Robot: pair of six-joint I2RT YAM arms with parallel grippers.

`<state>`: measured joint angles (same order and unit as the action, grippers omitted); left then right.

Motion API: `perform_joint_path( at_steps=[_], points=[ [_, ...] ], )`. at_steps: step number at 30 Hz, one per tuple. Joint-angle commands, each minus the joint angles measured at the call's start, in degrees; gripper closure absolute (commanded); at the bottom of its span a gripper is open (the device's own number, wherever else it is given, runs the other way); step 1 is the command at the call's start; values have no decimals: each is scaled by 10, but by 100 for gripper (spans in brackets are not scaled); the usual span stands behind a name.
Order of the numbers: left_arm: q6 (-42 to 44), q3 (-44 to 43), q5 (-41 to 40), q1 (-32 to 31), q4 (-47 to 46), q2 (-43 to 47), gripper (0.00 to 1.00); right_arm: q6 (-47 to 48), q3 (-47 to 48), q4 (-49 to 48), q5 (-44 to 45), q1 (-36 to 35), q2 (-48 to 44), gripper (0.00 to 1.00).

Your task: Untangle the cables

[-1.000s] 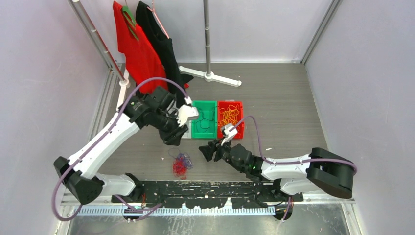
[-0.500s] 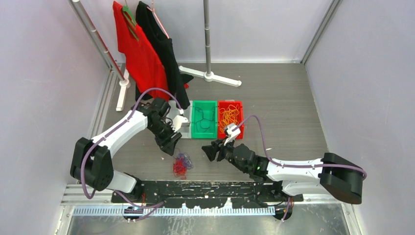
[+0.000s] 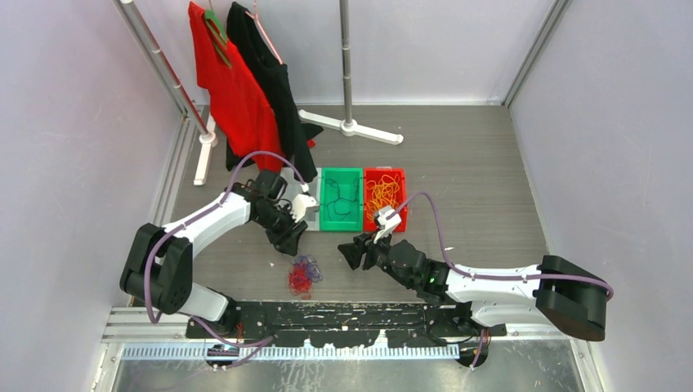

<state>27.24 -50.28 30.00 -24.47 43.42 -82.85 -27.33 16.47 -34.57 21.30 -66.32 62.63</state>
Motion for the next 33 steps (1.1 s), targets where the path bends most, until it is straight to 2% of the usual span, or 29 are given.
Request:
perform_joint_path(
  at_steps=[1,4,5,7,10,16,23,28,33],
  points=[
    [20,-3,11,3,-39,-4,56,1,21,-27,-2,-4,-3,42],
    [46,-2,29,2,-16,-14,57,2,21,-28,1,-4,-6,42],
    [56,-1,35,3,-8,-17,62,3,23,-27,1,-4,-6,43],
    [68,-3,43,2,6,-22,85,3,25,-26,0,-4,-6,43],
    [75,-18,50,2,34,-18,94,7,30,-25,-4,-4,-4,43],
    [25,-98,48,1,108,54,100,23,54,-21,-10,-5,10,42],
    [-155,-178,10,-11,160,124,100,88,113,-33,-3,-46,51,34],
    [-235,-173,72,-10,163,154,100,122,150,-67,25,-78,88,28],
    [-271,-183,131,-11,154,178,100,140,173,-83,84,-93,106,28]
  ],
)
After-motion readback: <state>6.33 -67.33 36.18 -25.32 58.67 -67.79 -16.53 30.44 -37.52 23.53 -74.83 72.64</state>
